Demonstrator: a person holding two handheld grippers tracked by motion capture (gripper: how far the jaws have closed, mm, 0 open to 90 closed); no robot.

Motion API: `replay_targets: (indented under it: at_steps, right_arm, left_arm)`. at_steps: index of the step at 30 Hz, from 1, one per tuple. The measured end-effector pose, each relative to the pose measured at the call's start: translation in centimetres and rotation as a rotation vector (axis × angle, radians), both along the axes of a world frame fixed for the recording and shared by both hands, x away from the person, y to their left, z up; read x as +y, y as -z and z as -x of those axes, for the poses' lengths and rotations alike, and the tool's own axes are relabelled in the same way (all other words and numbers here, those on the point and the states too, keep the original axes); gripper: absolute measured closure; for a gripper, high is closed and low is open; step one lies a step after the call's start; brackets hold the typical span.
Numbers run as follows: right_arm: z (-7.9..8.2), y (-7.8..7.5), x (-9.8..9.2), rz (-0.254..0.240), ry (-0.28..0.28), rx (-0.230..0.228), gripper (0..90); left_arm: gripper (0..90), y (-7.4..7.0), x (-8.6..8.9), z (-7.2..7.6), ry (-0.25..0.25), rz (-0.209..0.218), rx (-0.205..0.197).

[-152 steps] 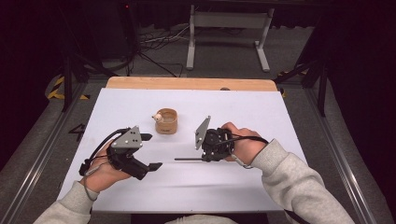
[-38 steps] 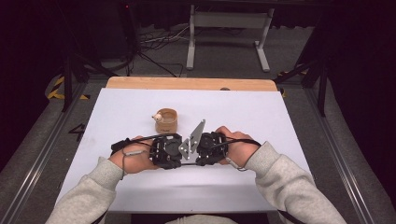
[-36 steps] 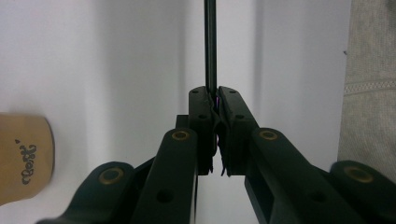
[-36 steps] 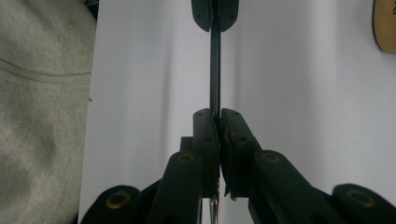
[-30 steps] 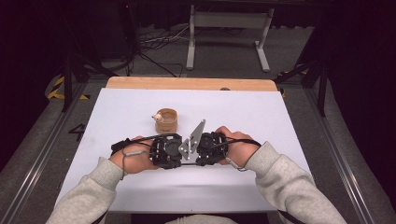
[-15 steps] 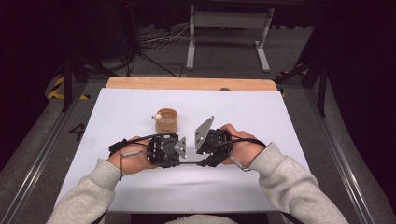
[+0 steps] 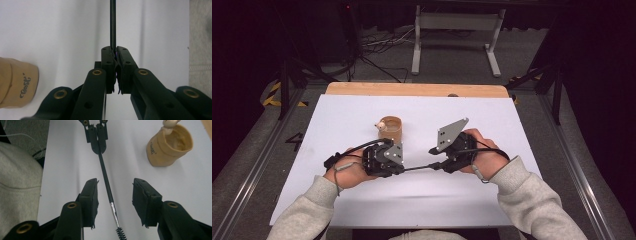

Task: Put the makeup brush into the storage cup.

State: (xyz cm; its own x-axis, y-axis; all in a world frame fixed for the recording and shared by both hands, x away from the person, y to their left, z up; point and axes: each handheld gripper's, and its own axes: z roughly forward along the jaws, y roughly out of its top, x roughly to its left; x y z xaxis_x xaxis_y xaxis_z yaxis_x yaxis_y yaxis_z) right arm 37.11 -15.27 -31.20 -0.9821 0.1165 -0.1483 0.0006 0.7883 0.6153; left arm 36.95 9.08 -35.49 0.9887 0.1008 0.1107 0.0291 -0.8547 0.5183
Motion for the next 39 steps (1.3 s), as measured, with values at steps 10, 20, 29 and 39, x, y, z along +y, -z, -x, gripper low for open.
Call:
replay_targets:
  at_steps: [10,20,29,39]
  right_arm:
    - [0.5,-1.6,-1.6,-0.106,0.029,-0.037,56.3]
    - [1.1,-2.2,-2.8,-0.189,0.048,-0.060,55.9]
    - [1.4,-2.0,-4.2,-0.259,0.067,-0.061,53.5]
    - [1.8,-1.7,-5.4,-0.358,0.080,-0.086,48.9]
  left_arm:
    - [85.5,1.0,1.1,0.0,-0.047,0.145,0.007]
    - [85.6,1.9,2.0,-0.1,-0.088,0.307,0.023]
    - [85.5,2.7,2.8,0.0,-0.094,0.494,0.042]
    - [85.5,3.6,3.1,0.0,-0.135,0.613,0.040]
